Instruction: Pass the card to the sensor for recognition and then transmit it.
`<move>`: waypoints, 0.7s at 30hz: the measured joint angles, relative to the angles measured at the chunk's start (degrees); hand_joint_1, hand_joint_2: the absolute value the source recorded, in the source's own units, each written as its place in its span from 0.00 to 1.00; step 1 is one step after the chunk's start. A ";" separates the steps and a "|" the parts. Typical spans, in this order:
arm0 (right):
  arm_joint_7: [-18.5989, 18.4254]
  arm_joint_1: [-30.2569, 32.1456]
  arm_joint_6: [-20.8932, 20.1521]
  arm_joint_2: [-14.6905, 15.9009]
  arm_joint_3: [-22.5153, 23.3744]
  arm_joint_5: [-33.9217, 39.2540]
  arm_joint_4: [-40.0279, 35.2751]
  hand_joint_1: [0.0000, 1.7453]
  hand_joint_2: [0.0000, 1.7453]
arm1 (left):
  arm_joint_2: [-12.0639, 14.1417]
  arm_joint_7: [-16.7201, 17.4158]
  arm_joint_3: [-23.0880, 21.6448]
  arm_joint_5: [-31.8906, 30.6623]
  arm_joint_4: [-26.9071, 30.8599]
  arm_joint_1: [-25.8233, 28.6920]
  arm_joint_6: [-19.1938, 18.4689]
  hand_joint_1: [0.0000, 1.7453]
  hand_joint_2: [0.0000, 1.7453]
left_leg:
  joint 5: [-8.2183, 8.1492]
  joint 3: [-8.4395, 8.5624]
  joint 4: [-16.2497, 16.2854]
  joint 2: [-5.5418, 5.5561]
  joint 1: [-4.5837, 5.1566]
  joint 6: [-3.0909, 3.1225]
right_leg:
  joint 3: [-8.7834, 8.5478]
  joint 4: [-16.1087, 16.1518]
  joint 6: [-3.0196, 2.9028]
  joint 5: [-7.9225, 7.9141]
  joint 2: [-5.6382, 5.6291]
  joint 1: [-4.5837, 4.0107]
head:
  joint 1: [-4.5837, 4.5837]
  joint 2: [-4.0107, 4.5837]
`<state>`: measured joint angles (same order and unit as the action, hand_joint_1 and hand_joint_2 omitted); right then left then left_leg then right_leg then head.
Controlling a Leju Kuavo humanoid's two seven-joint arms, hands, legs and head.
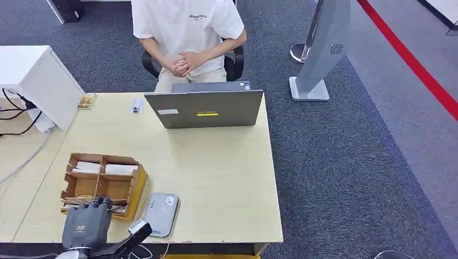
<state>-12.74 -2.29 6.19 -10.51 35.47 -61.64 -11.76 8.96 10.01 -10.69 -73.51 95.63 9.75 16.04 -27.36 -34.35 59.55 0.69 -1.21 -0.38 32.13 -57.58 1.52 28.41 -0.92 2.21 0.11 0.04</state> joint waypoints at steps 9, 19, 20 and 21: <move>0.13 0.29 0.02 -0.09 1.79 0.85 -0.04 0.00 1.00 | 8.66 -2.34 -1.99 -0.13 10.76 1.37 -4.22 1.00 1.00 | 0.00 -0.01 -0.01 0.00 -0.02 0.00 | 0.01 0.00 -0.02 0.02 0.00 -0.01 | 0.00 0.00; 0.44 0.48 -0.17 -0.15 3.85 1.14 -0.07 0.00 1.00 | 20.40 -6.58 -2.08 1.16 22.36 1.32 -3.87 1.00 1.00 | 0.00 0.00 -0.01 0.00 -0.02 0.00 | 0.01 -0.01 -0.02 0.02 0.00 -0.01 | 0.00 0.00; 0.55 0.51 -0.20 -0.15 4.13 1.11 -0.07 0.00 1.00 | 21.31 -6.82 -2.05 1.64 23.52 1.16 -3.63 1.00 1.00 | 0.00 0.00 -0.01 0.00 -0.02 0.00 | 0.01 0.00 -0.02 0.02 0.00 -0.01 | 0.00 0.00; 0.55 0.54 -0.24 -0.15 4.30 1.03 -0.07 0.00 1.00 | 22.05 -7.06 -2.05 2.10 24.54 0.79 -3.30 1.00 1.00 | 0.00 -0.01 -0.01 0.00 -0.01 0.00 | 0.01 0.00 -0.02 0.02 0.02 -0.01 | 0.00 0.00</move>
<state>-12.20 -1.75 5.95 -10.67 39.78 -60.61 -11.82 31.01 2.95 -12.74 -71.41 120.16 10.54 12.74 -27.35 -34.36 59.54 0.69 -1.22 -0.38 32.13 -57.58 1.50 28.42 -0.90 2.21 0.11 0.04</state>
